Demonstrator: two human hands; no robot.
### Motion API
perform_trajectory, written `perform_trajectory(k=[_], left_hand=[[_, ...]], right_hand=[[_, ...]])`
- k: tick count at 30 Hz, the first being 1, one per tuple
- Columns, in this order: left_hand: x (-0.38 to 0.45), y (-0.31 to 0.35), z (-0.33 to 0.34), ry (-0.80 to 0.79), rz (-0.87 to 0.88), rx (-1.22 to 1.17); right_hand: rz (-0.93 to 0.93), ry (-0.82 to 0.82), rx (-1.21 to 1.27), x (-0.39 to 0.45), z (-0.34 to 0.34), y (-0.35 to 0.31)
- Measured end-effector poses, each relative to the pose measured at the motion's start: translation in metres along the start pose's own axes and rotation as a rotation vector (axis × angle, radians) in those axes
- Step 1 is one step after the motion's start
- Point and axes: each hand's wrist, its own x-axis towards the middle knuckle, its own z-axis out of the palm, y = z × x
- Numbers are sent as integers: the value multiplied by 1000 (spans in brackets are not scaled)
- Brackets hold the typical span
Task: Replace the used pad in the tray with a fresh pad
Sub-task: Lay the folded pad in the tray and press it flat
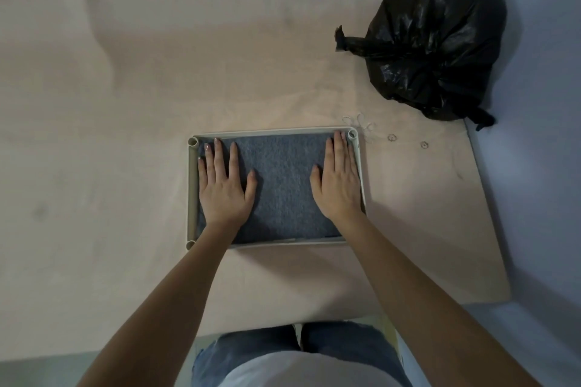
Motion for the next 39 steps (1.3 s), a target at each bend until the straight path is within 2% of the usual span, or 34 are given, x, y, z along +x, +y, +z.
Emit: perform_trajectory(k=[11,13,17,21,25,28,32,35,39], left_hand=[[0,0,-2,-27,12,9],[0,0,-2,-40,14,9],[0,0,-3,-39,15,21],[1,1,-3,-76,8,59],[3,6,-9,-174,-17,184],[-3,11,-22,-217,52,238],[-40,20,-32,-280,353,213],[-58,13,-28,-338,306,181],[-64,-5,-19,-323,248,159]], right_hand=[[-14,-24,-2,-1,-2,1],[-95,-47,-24,-5,-6,1],[-427,-237,-208,-19,-12,3],[-448,-370,-316,-30,-17,21],[-516,-418,-424,-28,-18,29],[-500,-432,-357,-31,-23,25],[-286,-413,-116,-46,-25,16],[-132,-408,-31,-65,-20,9],[-143,-395,-129,-79,-14,13]])
